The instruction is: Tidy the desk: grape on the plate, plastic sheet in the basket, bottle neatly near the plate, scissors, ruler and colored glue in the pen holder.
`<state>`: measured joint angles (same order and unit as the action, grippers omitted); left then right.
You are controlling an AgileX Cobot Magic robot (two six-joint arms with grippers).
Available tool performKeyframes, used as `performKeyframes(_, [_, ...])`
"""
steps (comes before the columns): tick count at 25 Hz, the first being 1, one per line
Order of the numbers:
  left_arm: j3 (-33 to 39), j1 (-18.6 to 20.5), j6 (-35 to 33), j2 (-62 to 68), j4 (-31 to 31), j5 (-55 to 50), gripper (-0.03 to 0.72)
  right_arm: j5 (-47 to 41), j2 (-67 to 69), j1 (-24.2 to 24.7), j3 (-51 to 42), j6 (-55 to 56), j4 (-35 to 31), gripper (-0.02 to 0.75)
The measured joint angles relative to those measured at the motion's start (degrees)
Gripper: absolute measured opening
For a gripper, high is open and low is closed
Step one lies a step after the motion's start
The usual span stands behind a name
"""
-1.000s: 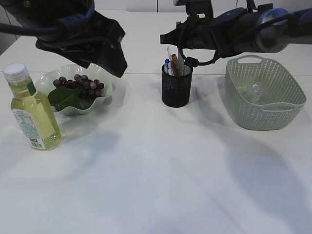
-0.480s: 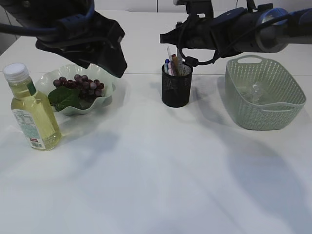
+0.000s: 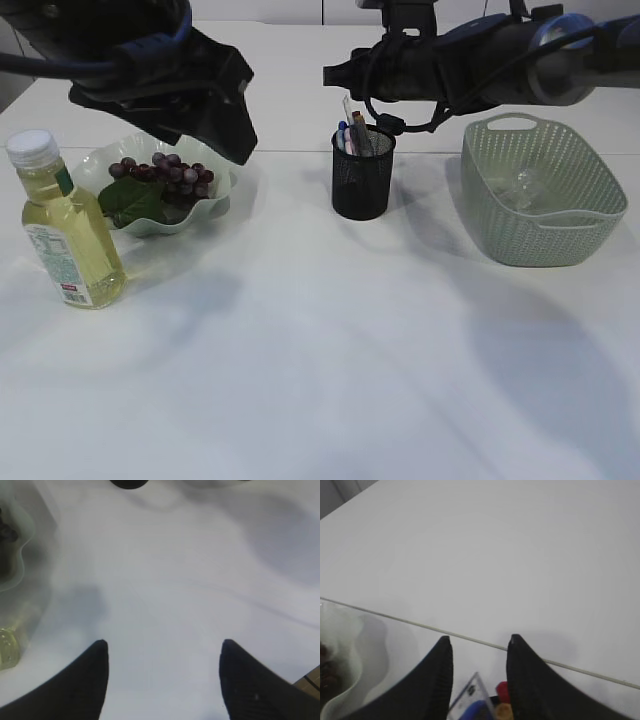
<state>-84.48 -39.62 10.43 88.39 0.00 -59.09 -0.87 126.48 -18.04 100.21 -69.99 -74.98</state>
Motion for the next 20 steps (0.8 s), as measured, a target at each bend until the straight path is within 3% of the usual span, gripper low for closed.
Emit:
performKeyframes(5, [0.00, 0.00, 0.00, 0.00, 0.00, 0.00, 0.505, -11.39, -3.89, 1.42, 0.00, 0.00, -0.94, 0.304])
performKeyframes(11, [0.00, 0.00, 0.00, 0.00, 0.00, 0.00, 0.505, -39.94, -11.05, 7.51, 0.00, 4.50, 2.27, 0.304])
performKeyframes(16, [0.00, 0.00, 0.00, 0.00, 0.00, 0.00, 0.499, -60.30, -14.98, 10.67, 0.17, 21.17, 20.47, 0.304])
performKeyframes(20, [0.00, 0.00, 0.00, 0.00, 0.00, 0.00, 0.490, -68.28, -15.95, 10.69, 0.17, 35.27, 38.60, 0.304])
